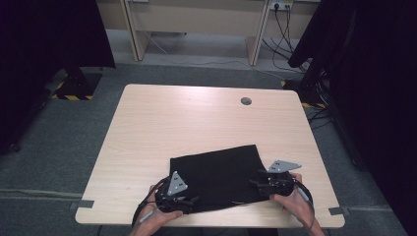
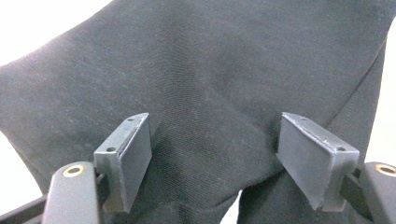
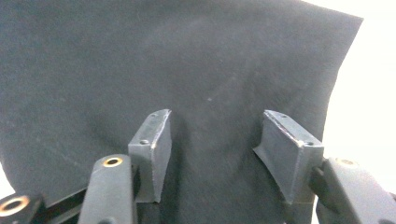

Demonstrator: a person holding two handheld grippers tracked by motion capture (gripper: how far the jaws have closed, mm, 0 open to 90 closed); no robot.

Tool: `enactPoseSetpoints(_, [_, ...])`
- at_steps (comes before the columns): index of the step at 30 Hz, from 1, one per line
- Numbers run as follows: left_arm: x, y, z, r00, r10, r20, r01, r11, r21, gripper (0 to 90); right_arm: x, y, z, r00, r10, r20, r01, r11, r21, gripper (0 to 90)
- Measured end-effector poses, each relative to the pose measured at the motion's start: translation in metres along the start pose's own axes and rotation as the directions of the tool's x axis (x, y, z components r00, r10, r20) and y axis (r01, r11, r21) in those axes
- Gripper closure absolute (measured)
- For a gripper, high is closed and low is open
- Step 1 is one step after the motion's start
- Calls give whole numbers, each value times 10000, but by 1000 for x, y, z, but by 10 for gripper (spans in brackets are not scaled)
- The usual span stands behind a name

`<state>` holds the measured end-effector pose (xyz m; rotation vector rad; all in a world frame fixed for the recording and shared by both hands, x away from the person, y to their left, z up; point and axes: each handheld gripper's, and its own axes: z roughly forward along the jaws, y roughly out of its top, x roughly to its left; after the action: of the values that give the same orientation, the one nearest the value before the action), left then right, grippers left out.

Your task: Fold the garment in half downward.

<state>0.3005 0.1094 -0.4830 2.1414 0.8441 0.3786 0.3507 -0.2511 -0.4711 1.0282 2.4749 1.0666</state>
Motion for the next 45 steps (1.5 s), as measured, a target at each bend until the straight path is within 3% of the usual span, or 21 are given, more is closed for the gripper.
enactPoseSetpoints(2, [4,2,2,10000,21,35,-21,10000,6,256,0,2,-3,9999,-59,101,58,9999,91,417])
enactPoseSetpoints(7, [17,8,9,9999,40,132,-40,10000,-19,258,-8,24,-11,9994,80,325,-51,9961,-883,414])
enactPoseSetpoints(13, [22,8,10,9993,188,330,-187,9998,-13,257,-9,39,18,9995,-314,4,314,9986,-431,414])
enactPoseSetpoints(17, [25,5,6,9987,281,418,-280,9996,-33,244,-7,32,32,9988,-487,85,486,9988,21,417])
enactPoseSetpoints(22, [30,-1,-3,9997,21,227,-20,10000,-44,197,-8,27,29,9987,-471,182,473,9988,-85,417])
enactPoseSetpoints(27, [31,0,-3,9992,-251,314,260,9993,-259,190,-10,22,24,9987,-419,296,422,9991,-106,417])
enactPoseSetpoints(34, [24,3,4,9998,0,181,-2,10000,64,156,-16,6,8,9960,161,877,-143,9997,-209,417])
enactPoseSetpoints(38, [22,2,4,9995,-105,296,99,9998,190,137,-18,-2,-2,9914,411,1239,-397,9991,-134,417])
enactPoseSetpoints(45, [25,0,2,9989,-450,96,449,9988,172,125,-28,-9,-10,9863,736,1475,-716,9973,-189,412])
